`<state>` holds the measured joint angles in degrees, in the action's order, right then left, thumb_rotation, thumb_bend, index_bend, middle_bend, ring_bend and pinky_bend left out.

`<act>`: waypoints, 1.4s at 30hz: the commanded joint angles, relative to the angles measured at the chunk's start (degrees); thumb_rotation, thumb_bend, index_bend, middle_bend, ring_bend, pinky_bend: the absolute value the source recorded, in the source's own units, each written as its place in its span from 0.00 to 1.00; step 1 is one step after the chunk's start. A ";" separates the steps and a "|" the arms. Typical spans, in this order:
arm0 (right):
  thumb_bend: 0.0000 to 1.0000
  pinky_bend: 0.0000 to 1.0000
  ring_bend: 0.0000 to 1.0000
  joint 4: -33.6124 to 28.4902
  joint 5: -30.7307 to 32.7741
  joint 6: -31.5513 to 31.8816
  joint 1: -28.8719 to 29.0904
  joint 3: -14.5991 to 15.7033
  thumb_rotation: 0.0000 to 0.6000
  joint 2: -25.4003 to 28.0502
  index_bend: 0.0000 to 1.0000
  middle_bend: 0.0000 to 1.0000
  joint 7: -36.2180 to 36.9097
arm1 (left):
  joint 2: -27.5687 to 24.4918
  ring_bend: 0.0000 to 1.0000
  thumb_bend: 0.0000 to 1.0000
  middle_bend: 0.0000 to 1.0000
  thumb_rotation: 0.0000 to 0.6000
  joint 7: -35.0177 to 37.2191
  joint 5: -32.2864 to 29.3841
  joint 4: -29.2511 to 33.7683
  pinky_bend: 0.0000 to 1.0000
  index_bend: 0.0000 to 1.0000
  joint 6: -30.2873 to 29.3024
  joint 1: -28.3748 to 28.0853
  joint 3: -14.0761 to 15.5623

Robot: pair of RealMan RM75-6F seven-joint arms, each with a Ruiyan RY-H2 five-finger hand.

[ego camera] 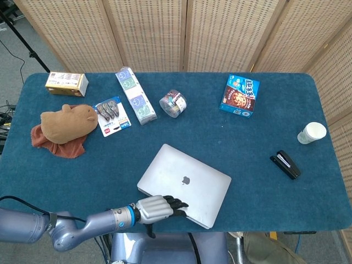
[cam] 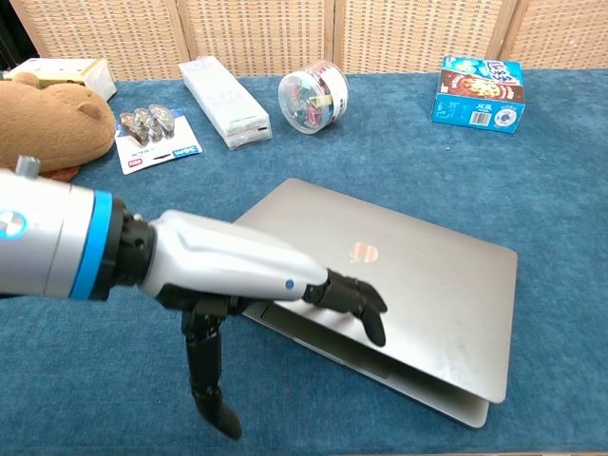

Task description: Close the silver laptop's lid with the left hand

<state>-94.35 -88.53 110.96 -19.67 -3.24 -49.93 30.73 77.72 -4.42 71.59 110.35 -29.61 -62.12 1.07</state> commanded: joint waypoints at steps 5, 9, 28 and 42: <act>0.19 0.00 0.00 -0.22 0.42 -1.94 0.47 0.40 1.00 0.33 0.00 0.00 -0.16 | 1.92 0.04 0.12 0.02 1.00 -0.51 -0.85 -1.32 0.11 0.15 0.58 0.33 1.41; 0.19 0.00 0.00 -0.23 0.47 -2.35 0.67 0.41 1.00 0.29 0.00 0.00 -0.36 | 2.82 0.04 0.12 0.02 1.00 -0.55 -1.37 -2.31 0.11 0.15 0.62 0.53 1.80; 0.19 0.00 0.00 -0.27 0.09 0.16 0.14 -0.38 1.00 -0.30 0.00 0.00 -0.81 | -1.75 0.04 0.12 0.02 1.00 0.13 -0.12 -0.51 0.11 0.15 -3.81 1.84 -0.80; 0.19 0.00 0.00 -0.08 -0.22 -2.03 1.55 -0.53 1.00 -0.52 0.00 0.00 -0.33 | -16.17 0.04 0.12 0.02 1.00 -1.52 1.35 6.83 0.11 0.15 -25.31 13.27 -3.11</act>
<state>-94.42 -88.61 109.22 -18.39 -3.74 -50.41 30.44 65.98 -6.25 71.83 113.59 -47.57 -54.93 -3.02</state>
